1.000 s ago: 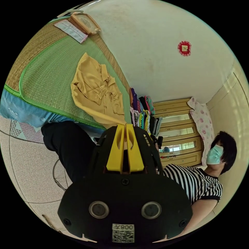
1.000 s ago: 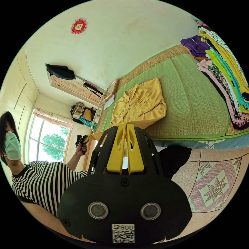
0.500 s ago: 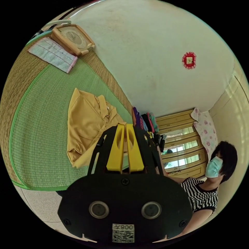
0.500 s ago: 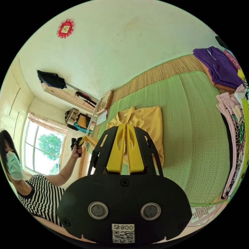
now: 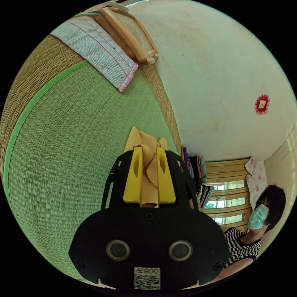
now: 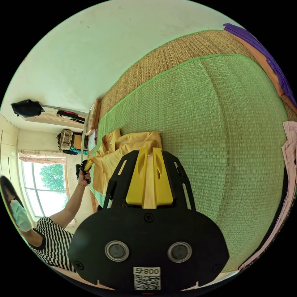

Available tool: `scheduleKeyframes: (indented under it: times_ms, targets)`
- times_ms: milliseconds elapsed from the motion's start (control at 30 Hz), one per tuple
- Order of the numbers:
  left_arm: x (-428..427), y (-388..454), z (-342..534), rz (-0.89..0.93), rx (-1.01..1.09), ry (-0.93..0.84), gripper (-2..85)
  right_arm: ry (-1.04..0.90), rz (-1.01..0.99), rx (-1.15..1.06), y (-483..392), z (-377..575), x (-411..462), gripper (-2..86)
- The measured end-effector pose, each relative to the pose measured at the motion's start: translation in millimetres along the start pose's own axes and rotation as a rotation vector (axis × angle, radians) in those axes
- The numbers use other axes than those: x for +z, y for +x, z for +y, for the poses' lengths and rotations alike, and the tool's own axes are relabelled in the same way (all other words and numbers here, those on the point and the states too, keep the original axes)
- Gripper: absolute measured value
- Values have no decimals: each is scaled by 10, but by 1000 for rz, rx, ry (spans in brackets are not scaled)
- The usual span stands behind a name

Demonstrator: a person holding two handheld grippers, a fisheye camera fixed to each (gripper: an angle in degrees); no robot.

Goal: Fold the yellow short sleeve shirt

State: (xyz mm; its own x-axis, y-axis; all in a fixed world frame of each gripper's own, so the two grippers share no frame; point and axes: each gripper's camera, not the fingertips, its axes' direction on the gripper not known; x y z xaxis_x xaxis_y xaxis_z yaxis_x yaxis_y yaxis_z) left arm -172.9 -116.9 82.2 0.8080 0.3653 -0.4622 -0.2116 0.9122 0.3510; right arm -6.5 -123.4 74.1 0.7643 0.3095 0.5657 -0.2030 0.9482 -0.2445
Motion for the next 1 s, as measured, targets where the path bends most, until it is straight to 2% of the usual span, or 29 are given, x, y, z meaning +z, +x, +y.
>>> scheduleKeyframes:
  times_ms: [100, 167, 233, 333, 500, 633, 800, 1000]
  targets:
    - [-68, 166, -24, -22, 48, 34, 82, 46, 29, -6, -10, 149, 30, 50]
    - [9, 342, -9, -26, 96, -7, 81, 71, 9, -38, -106, 261, 74, 56]
    - [295, 573, 13, -5, 148, -128, 80, 68, -4, -104, -294, 362, 226, 58]
    - [731, 737, -54, 7, 161, -252, 81, -19, 10, -173, -566, 385, 689, 58]
    - [1218, 864, -347, 79, 77, -327, 77, -153, 20, -230, -837, 210, 1506, 55]
    - [1459, 1124, -629, 10, 91, -383, 63, -201, 38, -250, -940, 94, 1865, 53]
    - [1610, 1390, -950, 40, 83, -367, 17, -184, -46, -238, -957, -43, 2084, 35]
    - [1654, 2007, -1449, 105, 168, -297, 7, -114, -108, -282, -1172, -321, 2025, 17]
